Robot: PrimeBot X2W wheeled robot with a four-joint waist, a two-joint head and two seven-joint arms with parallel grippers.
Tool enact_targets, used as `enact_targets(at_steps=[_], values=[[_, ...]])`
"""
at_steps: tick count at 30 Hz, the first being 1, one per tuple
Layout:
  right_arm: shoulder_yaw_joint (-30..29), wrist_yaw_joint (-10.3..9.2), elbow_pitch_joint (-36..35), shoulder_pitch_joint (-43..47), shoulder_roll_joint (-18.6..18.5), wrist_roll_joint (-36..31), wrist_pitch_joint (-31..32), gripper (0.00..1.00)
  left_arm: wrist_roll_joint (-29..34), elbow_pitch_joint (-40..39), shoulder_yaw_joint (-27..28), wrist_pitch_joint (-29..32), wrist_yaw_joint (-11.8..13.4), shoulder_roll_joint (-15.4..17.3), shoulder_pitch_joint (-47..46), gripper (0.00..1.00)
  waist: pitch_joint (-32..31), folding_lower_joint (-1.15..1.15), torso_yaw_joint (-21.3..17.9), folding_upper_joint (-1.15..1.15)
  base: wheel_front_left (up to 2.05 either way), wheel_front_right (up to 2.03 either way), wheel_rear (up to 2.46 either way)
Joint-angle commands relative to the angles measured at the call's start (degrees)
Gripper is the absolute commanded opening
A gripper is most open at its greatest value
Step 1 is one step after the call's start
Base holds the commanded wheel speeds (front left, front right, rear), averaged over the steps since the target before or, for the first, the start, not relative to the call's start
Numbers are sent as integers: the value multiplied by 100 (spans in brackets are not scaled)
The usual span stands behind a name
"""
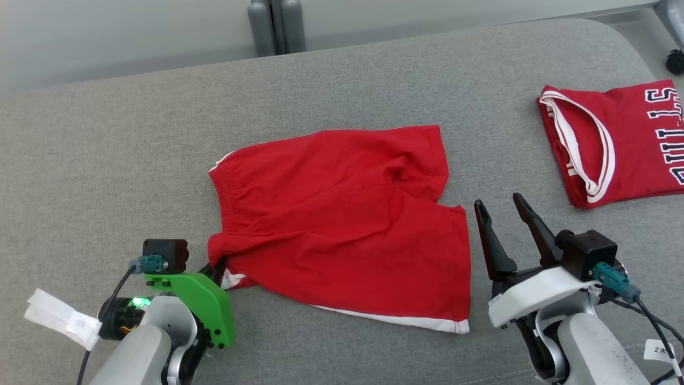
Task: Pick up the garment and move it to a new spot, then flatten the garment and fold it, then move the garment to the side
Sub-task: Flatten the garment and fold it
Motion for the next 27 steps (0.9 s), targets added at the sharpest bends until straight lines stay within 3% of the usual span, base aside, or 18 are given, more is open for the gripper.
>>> enact_targets(at_steps=[1,3,5,13,18,23,27], values=[[7,-7,11,-44,-29,18,-29,100,17,133,44,-67,54,-21,-105,0,-39,0,-56,0,0,0,0],[13,-7,21,-23,-41,30,-32,100,16,330,58,-180,43,-66,-142,0,-64,0,-84,0,0,0,0],[7,-7,29,14,-47,38,-33,100,54,457,79,-380,38,-91,-168,100,-98,0,-99,0,0,0,0],[-169,-7,-23,185,-92,-15,42,100,-143,251,288,-1502,-232,-255,323,100,-284,0,53,0,0,0,0],[-267,-7,-90,288,-148,-51,103,100,-68,-127,602,-2451,-155,-329,723,100,-438,0,275,0,0,0,0],[-345,-7,-138,370,-144,-64,161,100,372,-775,1147,-2625,-138,-515,1002,100,-581,0,494,0,0,0,0],[-365,-7,-132,417,-117,-66,199,100,969,-1274,1723,-2614,-363,-847,1358,100,-672,0,604,0,0,0,0]])
